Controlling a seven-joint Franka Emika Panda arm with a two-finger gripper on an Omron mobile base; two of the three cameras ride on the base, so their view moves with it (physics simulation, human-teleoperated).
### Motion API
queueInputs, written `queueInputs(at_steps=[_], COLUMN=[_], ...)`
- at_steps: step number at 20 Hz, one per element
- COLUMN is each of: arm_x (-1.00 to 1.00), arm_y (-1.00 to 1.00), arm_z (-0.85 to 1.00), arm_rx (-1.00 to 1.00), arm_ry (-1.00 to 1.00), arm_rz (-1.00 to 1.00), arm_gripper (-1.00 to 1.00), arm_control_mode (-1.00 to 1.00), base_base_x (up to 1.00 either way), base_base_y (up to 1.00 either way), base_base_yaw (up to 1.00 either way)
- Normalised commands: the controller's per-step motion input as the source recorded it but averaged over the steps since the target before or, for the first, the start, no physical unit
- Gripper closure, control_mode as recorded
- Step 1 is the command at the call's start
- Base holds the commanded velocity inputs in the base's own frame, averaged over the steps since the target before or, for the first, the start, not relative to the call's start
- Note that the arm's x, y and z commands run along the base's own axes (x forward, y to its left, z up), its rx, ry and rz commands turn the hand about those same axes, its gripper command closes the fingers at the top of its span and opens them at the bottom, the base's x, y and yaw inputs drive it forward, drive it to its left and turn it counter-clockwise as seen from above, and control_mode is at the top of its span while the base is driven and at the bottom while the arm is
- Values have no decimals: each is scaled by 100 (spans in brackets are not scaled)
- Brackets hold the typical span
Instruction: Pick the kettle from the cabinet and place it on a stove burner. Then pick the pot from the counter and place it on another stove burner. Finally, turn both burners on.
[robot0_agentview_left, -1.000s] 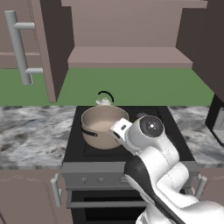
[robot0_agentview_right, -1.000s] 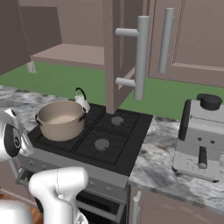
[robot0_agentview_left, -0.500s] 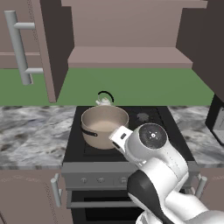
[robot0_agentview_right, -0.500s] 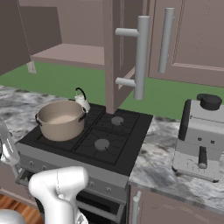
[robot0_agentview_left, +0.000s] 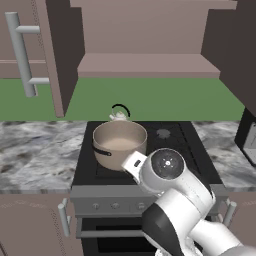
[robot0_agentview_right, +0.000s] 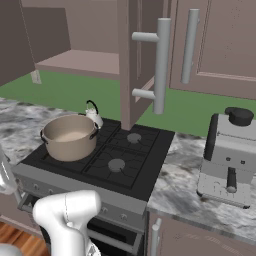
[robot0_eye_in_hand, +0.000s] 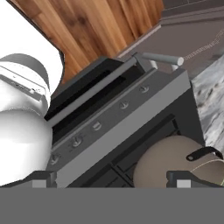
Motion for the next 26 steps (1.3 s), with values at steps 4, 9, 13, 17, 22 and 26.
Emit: queueInputs(at_steps=[4,9,13,17,22,26], arm_x=[0,0,-4,-1,0,0], arm_y=[0,0,0,0,0,0], arm_z=[-29,-38,-38,-45,-43,-42], arm_rx=[-4,-6,-7,-7,-8,-8], arm_ry=[-6,-11,-14,-15,-15,-15], arm_rz=[0,0,0,0,0,0], arm_gripper=[-100,-100,-100,-100,-100,-100], arm_control_mode=[-100,-100,-100,-100,-100,-100], base_base_x=[0,0,0,0,0,0], base_base_y=[0,0,0,0,0,0], base_base_yaw=[0,0,0,0,0,0])
